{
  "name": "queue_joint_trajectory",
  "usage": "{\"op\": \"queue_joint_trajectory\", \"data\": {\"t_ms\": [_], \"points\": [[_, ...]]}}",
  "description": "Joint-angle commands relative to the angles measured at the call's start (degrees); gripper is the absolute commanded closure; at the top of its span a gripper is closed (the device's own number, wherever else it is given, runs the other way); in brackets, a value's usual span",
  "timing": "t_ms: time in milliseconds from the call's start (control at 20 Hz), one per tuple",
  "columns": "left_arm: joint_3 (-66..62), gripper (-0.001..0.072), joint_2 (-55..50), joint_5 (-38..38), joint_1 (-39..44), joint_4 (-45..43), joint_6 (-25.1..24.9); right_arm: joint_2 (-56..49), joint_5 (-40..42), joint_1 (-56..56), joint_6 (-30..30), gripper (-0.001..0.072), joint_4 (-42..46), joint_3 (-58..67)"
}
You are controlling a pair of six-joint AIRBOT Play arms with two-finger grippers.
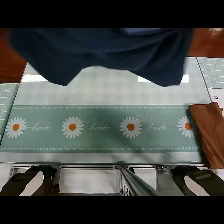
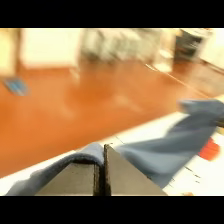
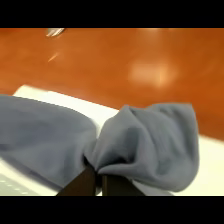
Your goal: Fold the shirts.
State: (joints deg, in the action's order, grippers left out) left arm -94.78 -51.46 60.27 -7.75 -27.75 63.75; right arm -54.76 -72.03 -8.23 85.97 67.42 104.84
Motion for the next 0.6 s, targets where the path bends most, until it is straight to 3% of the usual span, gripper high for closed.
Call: {"op": "queue_joint_trajectory", "data": {"t_ms": [0,250,400,550], "points": [[-10.4,0.0686,7.6,0.7,-2.4,-16.4,8.9,11.2,-10.1,0.2,0.0,0.0691,8.6,4.8],[-10.4,0.0686,17.5,9.4,-2.4,-31.0,14.9,19.9,-17.7,0.2,1.8,0.0691,12.8,4.8],[-7.9,0.0686,17.8,20.5,-2.4,-31.8,16.5,20.3,-20.2,0.2,2.9,0.0691,12.1,2.0],[3.3,0.0686,17.8,22.7,-2.4,-30.8,17.6,20.3,-18.7,0.2,3.2,0.0691,11.4,-10.0]]}}
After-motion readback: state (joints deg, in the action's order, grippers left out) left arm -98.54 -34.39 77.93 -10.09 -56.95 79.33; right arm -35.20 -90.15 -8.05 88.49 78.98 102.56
